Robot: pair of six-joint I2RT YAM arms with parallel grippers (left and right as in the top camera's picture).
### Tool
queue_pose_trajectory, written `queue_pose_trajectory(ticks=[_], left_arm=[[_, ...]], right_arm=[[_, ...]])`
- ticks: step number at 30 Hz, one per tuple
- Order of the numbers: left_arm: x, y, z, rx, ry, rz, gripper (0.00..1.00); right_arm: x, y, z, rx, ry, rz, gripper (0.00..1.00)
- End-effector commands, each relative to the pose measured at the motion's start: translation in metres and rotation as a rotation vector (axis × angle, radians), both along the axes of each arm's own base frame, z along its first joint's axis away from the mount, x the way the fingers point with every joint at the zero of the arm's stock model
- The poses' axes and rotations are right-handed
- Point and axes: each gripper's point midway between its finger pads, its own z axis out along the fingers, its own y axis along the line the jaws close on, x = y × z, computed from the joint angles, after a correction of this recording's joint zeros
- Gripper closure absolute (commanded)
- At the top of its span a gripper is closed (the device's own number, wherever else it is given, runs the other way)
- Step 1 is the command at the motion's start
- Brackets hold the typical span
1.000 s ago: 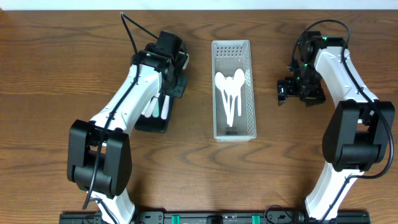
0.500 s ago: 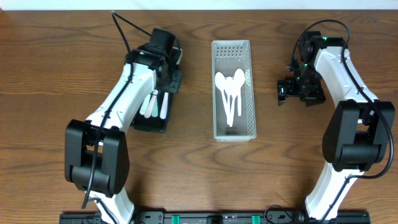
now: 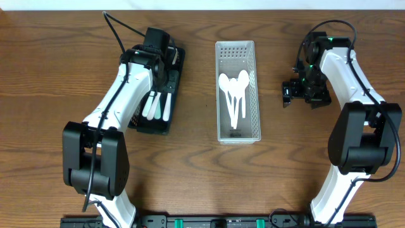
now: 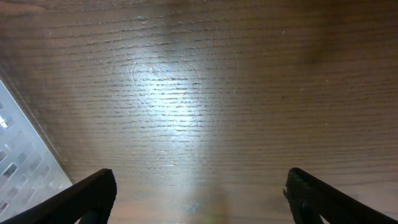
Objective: Pack container
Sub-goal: 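Lower the spoon among the forks and open the left gripper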
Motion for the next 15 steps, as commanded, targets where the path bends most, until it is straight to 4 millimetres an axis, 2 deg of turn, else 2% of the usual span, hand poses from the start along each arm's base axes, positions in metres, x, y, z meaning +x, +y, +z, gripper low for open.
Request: queue_pose_trajectory(ticks=[1, 5, 15], left_arm=[[-0.014, -0.006, -0.016, -0.053, 0.078, 0.032, 0.94], [-0.025, -0.021, -0.019, -0.118, 0.129, 0.038, 0.94], [-0.044, -0.060, -0.020, -0.116, 0.162, -0.017, 0.94]], right_arm=[[-0.001, 0.000, -0.002, 0.009, 0.008, 0.008, 0.10], [-0.001, 0.000, -0.002, 0.009, 0.008, 0.007, 0.10], [-0.001, 0.000, -0.002, 0.009, 0.008, 0.008, 0.10]])
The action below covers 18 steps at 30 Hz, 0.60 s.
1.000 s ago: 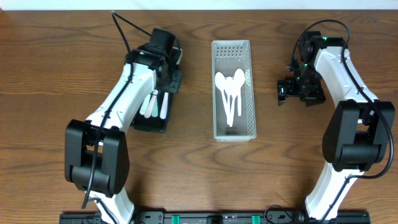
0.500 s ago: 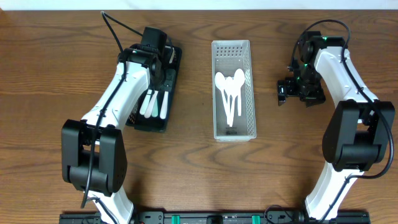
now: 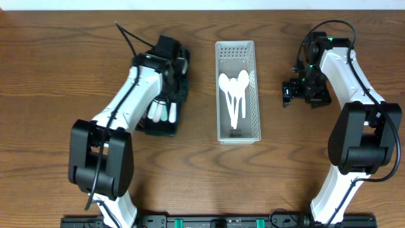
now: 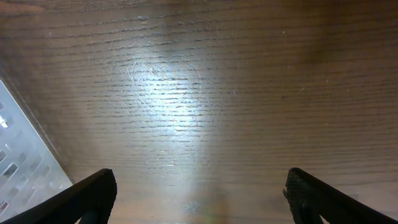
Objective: Pack container
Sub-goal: 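Lower the spoon among the forks and open the left gripper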
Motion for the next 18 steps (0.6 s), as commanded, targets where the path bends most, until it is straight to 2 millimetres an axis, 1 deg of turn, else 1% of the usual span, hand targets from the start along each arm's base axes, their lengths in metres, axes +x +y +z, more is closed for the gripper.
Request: queue_pose_trajectory(ticks=[1, 6, 9, 11, 13, 16, 18], left_arm=[[-0.010, -0.018, -0.006, -0.016, 0.030, -0.023, 0.94], [-0.016, -0.036, -0.005, -0.021, 0.022, -0.055, 0.94], [-0.013, -0.035, -0.005, -0.013, 0.007, -0.053, 0.94], [-0.007, -0.029, -0.005, -0.006, -0.004, -0.035, 0.94], [0.001, -0.014, -0.004, 0.023, -0.019, -0.001, 0.94], [0.015, 0.017, -0.001, 0.093, -0.055, 0.060, 0.94], [0.024, 0.031, 0.005, 0.109, -0.079, 0.066, 0.94]], right_arm=[[-0.001, 0.000, -0.002, 0.008, 0.008, 0.007, 0.10], [-0.001, 0.000, -0.002, 0.008, 0.008, 0.008, 0.10], [-0.002, 0.000, -0.002, 0.008, 0.011, 0.008, 0.10], [-0.002, 0.000, -0.002, 0.008, 0.012, 0.008, 0.10], [-0.002, 0.000, -0.002, 0.008, 0.012, 0.008, 0.10], [-0.001, 0.000, -0.002, 0.009, 0.008, 0.009, 0.10], [0.002, 0.002, -0.003, 0.025, -0.007, 0.036, 0.10]])
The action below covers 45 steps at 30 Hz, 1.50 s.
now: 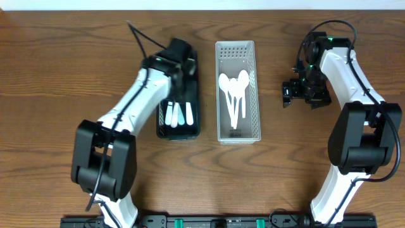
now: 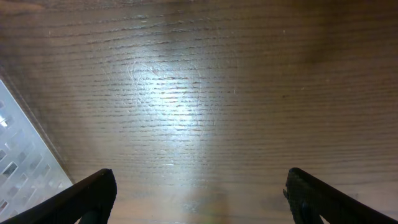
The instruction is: Pack container
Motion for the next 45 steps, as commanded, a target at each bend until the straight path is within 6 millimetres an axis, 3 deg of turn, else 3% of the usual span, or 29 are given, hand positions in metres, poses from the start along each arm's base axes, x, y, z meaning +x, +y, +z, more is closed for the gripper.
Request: queue_pose_trajectory(ticks=[1, 4, 6, 9, 10, 12, 16, 22, 25, 27, 30, 36, 40, 45], left_arm=[[0.021, 0.035, 0.010, 0.069, -0.056, 0.049, 0.94], [0.035, 0.053, 0.034, 0.075, -0.122, 0.081, 0.93], [0.043, 0.066, 0.055, 0.081, -0.180, 0.107, 0.83], [0.052, 0.086, 0.086, 0.083, -0.270, 0.131, 0.37], [0.053, 0.096, 0.095, 0.081, -0.292, 0.153, 0.26], [0.053, 0.114, 0.107, 0.081, -0.321, 0.197, 0.14], [0.052, 0.154, 0.120, 0.097, -0.349, 0.277, 0.02], [0.051, 0.226, 0.119, 0.122, -0.358, 0.439, 0.02], [0.046, 0.251, 0.122, 0.132, -0.364, 0.495, 0.02], [0.042, 0.256, 0.126, 0.135, -0.368, 0.509, 0.02], [0.036, 0.251, 0.136, 0.132, -0.378, 0.502, 0.02], [0.020, 0.226, 0.152, 0.120, -0.425, 0.453, 0.02], [0.006, 0.209, 0.164, 0.109, -0.492, 0.419, 0.02], [-0.020, 0.189, 0.170, 0.129, -0.602, 0.307, 0.02]], right_arm=[[0.008, 0.006, -0.003, 0.051, -0.033, 0.058, 0.10], [0.031, 0.013, -0.002, 0.085, -0.126, 0.088, 0.11], [0.054, 0.013, 0.006, 0.081, -0.217, 0.098, 0.11], [0.092, 0.013, 0.029, 0.075, -0.363, 0.113, 0.07], [0.101, 0.014, 0.037, 0.077, -0.404, 0.128, 0.03], [0.119, 0.014, 0.052, 0.070, -0.479, 0.162, 0.01], [0.141, 0.012, 0.068, 0.054, -0.576, 0.190, 0.01], [0.168, -0.001, 0.084, 0.025, -0.703, 0.171, 0.01], [0.166, -0.010, 0.096, 0.017, -0.722, 0.154, 0.01], [0.159, -0.023, 0.108, -0.018, -0.725, 0.102, 0.01], [0.148, -0.045, 0.134, -0.106, -0.746, 0.016, 0.01], [0.119, -0.049, 0.185, -0.126, -0.814, -0.003, 0.01], [0.094, -0.054, 0.195, -0.162, -0.833, -0.031, 0.01], [0.058, -0.049, 0.178, -0.154, -0.871, -0.049, 0.01]])
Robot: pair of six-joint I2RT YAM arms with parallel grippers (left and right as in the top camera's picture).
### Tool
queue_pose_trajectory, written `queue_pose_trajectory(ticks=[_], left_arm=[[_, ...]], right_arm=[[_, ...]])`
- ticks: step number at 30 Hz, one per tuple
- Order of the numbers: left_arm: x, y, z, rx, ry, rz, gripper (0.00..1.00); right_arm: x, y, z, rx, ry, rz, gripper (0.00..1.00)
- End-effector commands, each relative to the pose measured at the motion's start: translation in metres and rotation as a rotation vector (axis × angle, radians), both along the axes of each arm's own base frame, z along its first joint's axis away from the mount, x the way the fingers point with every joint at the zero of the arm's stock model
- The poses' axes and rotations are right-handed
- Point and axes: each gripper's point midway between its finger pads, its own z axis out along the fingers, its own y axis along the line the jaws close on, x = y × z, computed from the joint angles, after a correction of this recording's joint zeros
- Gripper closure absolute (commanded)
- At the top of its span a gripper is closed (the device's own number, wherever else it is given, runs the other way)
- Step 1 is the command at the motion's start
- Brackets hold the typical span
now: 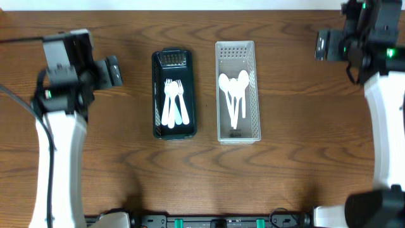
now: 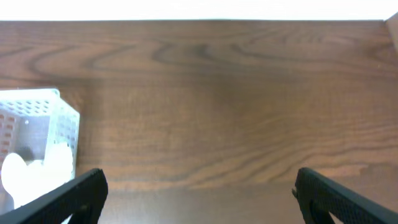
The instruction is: Pack container
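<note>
A black tray (image 1: 174, 94) holding white forks (image 1: 172, 101) stands just left of a clear perforated tray (image 1: 237, 92) holding white spoons (image 1: 234, 95); the two lie parallel. My left gripper (image 1: 112, 71) hangs well to the left of the black tray, open and holding nothing. My right gripper (image 1: 326, 45) is at the far right, raised above the table. In the right wrist view the right gripper (image 2: 199, 190) is open over bare wood. The clear tray's corner (image 2: 43, 118) shows at the left of that view.
The wooden table's far edge (image 2: 199, 21) runs across the top of the right wrist view. Both arms stand at the outer sides of the table, away from the trays.
My left gripper was at the black tray's far end; now it is away to the left, free of the tray. My right gripper has risen and moved towards the far right.
First the black tray lay tilted at the left with my left gripper at its far end. At each later moment it lay closer to the clear tray, then straight beside it. Now it stands alone there, and both arms are drawn back.
</note>
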Motion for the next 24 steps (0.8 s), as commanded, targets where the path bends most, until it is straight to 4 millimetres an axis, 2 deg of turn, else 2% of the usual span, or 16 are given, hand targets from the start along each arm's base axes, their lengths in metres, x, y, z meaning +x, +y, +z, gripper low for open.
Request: queue_pose_trajectory(ticks=[1, 4, 8, 12, 16, 20, 24], left_arm=[[-0.021, -0.009, -0.002, 0.068, -0.032, -0.075, 0.02], [-0.039, -0.014, -0.002, 0.104, -0.098, -0.106, 0.02], [-0.064, -0.016, -0.014, 0.122, -0.155, -0.111, 0.02], [-0.077, -0.011, -0.026, 0.155, -0.224, -0.078, 0.02], [-0.086, 0.007, -0.043, 0.227, -0.230, 0.007, 0.02], [-0.086, 0.007, -0.058, 0.226, -0.223, 0.006, 0.02], [-0.087, 0.007, -0.059, 0.225, -0.219, 0.006, 0.02]], right_arm=[[-0.028, -0.001, -0.029, 0.016, 0.027, -0.043, 0.01], [-0.053, 0.001, -0.041, 0.017, -0.019, -0.048, 0.01], [-0.086, 0.003, -0.060, 0.011, -0.071, -0.056, 0.01], [-0.111, 0.004, -0.081, 0.008, -0.109, -0.056, 0.01], [-0.126, 0.003, -0.104, 0.000, -0.098, -0.066, 0.01], [-0.131, 0.004, -0.119, 0.001, -0.061, -0.066, 0.01], [-0.131, 0.004, -0.123, 0.002, -0.045, -0.066, 0.01]])
